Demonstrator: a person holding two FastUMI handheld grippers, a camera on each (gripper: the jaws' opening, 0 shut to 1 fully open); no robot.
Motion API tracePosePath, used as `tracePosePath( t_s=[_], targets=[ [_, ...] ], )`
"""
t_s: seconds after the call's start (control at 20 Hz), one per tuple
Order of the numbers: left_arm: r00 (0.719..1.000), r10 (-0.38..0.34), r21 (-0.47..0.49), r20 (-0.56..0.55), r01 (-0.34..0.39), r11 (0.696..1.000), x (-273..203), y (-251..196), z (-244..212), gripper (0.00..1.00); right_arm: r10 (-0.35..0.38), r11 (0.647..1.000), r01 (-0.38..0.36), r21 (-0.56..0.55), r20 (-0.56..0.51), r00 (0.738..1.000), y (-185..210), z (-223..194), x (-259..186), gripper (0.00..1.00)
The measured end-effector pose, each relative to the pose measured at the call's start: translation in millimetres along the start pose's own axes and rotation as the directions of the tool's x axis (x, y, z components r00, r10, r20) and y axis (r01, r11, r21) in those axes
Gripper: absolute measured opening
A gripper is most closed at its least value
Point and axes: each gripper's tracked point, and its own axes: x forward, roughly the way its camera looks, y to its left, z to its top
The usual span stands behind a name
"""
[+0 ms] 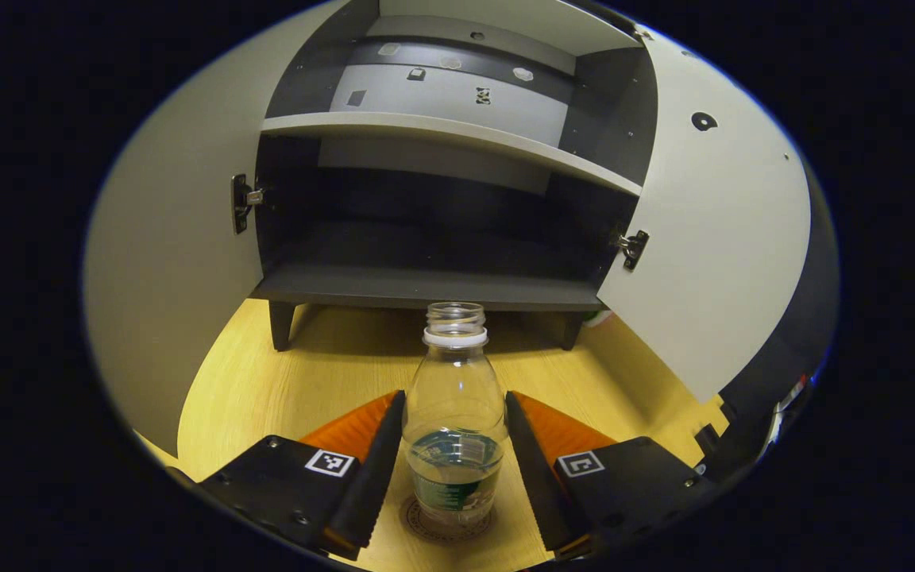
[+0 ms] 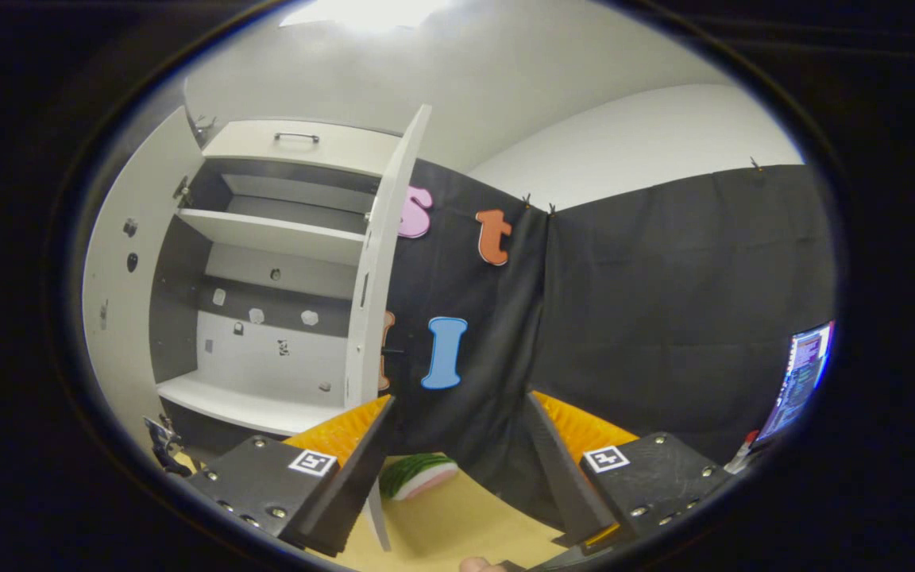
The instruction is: Grasp the bottle in the cabinet with the left hand and place it on the coaster, then close the right door with the right hand and the left door with the left hand.
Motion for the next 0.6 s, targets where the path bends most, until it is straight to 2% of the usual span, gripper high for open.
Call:
tracePosePath(
  t_s=[0.2, 0.6],
  targets=[
    [1.000, -0.011, 0.040, 0.006, 0.011, 0.999, -9, -6, -4, 0.78, -0.001, 1.000, 0.001, 0.000, -0.015, 1.000, 0, -6, 1, 0.96],
    [0.999, -0.028, 0.021, 0.016, 0.027, 0.999, -41, -4, -15, 0.78, 0.041, 0.999, -0.041, 0.019, -0.024, 0.999, 13, -13, 6, 0.98]
  ],
)
